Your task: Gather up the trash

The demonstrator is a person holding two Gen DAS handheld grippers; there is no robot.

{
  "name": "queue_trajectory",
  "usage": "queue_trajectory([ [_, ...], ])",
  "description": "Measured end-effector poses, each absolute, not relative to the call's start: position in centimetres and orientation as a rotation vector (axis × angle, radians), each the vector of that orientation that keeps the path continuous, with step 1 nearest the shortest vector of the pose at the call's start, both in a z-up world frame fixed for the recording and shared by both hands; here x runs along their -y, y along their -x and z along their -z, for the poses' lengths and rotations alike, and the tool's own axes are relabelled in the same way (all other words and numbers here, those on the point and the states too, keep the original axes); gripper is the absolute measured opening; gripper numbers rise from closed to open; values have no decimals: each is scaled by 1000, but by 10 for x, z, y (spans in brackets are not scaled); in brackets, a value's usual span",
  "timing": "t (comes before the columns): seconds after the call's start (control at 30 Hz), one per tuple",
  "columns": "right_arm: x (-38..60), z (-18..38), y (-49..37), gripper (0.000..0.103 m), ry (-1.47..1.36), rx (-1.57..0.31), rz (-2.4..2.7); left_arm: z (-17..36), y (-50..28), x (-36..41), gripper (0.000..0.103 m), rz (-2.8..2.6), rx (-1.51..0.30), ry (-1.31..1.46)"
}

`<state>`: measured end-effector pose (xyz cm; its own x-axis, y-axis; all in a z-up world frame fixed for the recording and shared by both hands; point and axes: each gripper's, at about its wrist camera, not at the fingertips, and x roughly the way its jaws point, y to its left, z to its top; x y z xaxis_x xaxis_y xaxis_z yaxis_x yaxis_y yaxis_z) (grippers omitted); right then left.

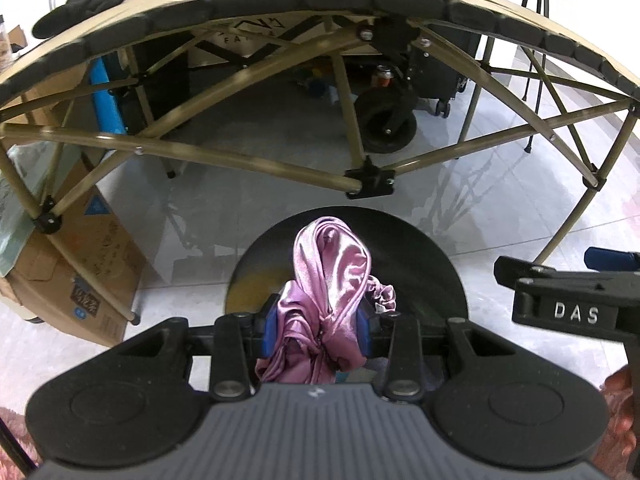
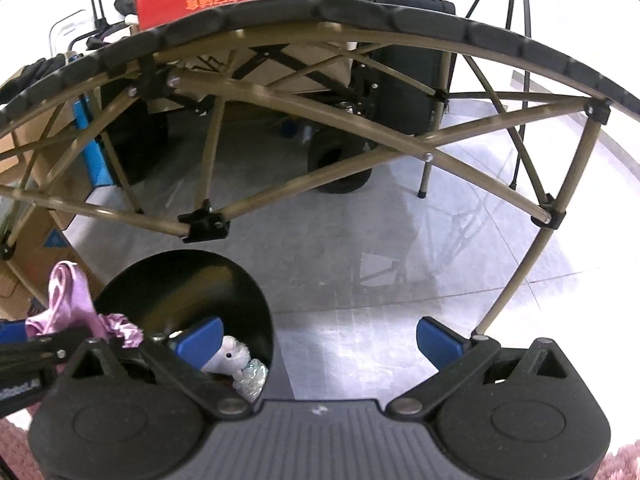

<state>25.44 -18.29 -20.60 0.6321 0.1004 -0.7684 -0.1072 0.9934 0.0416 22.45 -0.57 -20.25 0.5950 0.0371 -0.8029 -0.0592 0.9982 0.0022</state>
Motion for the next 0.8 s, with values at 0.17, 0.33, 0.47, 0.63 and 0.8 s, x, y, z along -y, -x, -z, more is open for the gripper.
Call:
queue_trajectory([
  [0.17,187,204,-253,103,-3,-869,-108,207,-234,8,61,-99,-949,21],
  [0.33,190,203,-253,103,-17,-866,-101,199,-230,6,103,-137,-896,13],
  [0.47,189,203,-254,103,-15,-864,-103,200,-231,7,103,-139,-909,4],
  [0.63,190,203,-254,103,-17,-865,-99,202,-233,3,103,-148,-927,20],
  [0.8,190,203,-253,103,-23,-859,-108,203,-228,-1,103,-152,-938,12],
])
